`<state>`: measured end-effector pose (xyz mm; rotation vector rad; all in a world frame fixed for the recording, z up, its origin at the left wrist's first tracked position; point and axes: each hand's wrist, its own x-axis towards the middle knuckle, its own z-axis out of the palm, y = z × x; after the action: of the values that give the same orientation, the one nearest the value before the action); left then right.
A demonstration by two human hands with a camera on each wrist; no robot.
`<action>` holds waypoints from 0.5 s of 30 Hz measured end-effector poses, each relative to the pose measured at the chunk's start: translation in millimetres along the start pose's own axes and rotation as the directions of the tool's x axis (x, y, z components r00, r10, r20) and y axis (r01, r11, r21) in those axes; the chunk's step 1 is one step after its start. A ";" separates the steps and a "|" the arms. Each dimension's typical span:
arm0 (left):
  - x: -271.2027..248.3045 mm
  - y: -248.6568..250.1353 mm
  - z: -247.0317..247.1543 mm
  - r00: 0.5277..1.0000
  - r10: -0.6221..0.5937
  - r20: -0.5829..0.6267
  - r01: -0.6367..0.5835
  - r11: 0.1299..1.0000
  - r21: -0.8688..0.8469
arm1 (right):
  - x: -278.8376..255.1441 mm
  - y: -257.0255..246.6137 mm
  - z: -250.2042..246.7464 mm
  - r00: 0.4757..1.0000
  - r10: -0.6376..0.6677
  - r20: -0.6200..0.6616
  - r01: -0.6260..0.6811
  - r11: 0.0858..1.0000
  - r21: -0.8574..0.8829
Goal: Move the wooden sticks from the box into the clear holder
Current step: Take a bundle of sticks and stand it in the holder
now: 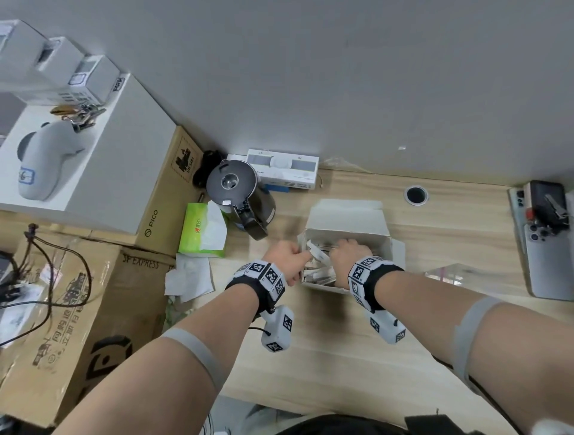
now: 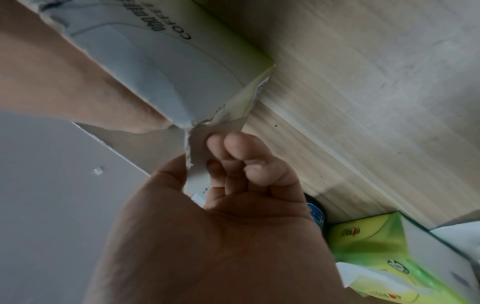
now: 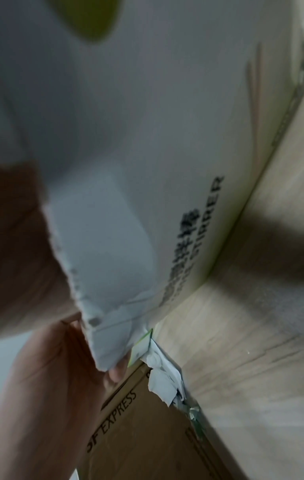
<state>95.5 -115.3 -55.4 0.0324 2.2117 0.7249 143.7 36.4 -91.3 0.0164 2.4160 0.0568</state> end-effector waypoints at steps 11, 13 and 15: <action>-11.0 -7.8 5.5 1.000 -0.005 0.013 0.005 1.000 -0.028 | -14.3 -7.3 -6.2 0.995 -0.011 0.097 0.015 0.999 -0.042; -13.8 -7.4 5.1 1.000 -0.002 0.009 0.003 1.000 -0.029 | -16.7 -5.3 -6.6 0.995 -0.028 0.099 0.031 0.999 -0.025; -16.6 -7.6 5.1 1.000 0.000 0.002 0.000 1.000 -0.028 | -19.9 -3.1 -6.6 0.995 -0.048 0.083 0.048 0.999 0.013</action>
<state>112.0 -123.2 -50.6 0.0191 2.1991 0.7560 154.2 32.5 -73.4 -0.0338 2.3324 0.0209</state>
